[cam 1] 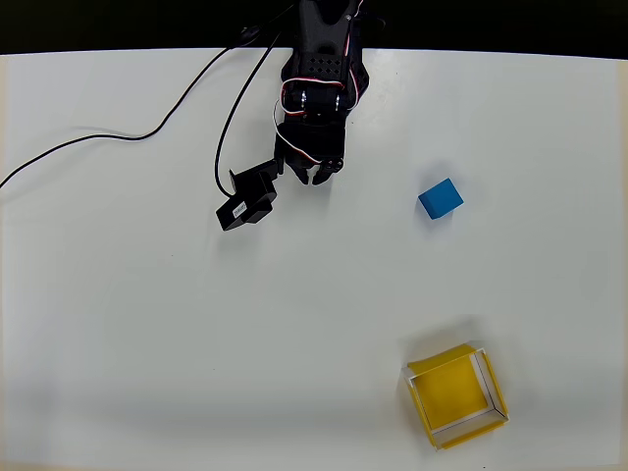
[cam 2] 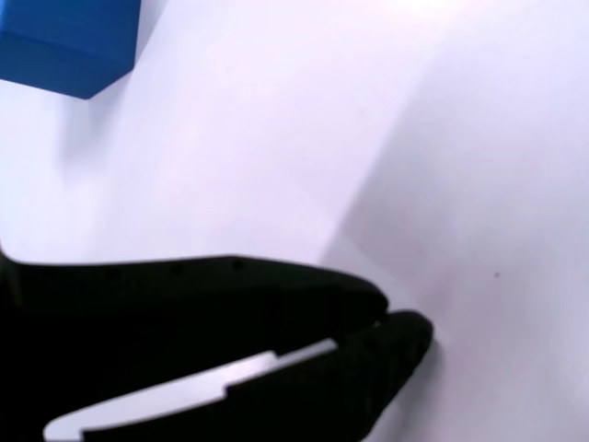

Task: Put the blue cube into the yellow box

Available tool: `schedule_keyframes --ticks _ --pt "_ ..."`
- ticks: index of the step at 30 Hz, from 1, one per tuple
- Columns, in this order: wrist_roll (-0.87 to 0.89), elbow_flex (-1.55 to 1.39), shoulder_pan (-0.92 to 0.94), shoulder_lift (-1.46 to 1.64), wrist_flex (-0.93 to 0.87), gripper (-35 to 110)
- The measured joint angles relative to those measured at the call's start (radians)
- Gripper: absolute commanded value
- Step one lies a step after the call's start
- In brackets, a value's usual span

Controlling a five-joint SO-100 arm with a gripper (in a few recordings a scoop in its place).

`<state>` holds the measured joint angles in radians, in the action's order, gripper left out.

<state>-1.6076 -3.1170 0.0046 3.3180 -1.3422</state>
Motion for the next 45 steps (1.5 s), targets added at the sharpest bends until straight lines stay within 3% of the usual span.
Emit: schedule_keyframes --ticks 11,19,26,35,45 --pt "0.021 0.0 -0.017 0.0 0.0 3" --pt "-0.014 0.043 -0.083 -0.1 0.06 19" --pt "0.081 0.362 -0.241 -0.377 0.107 36" --pt "0.242 0.847 -0.543 -0.73 0.055 36" --pt "0.307 1.014 -0.719 -1.065 0.06 52"
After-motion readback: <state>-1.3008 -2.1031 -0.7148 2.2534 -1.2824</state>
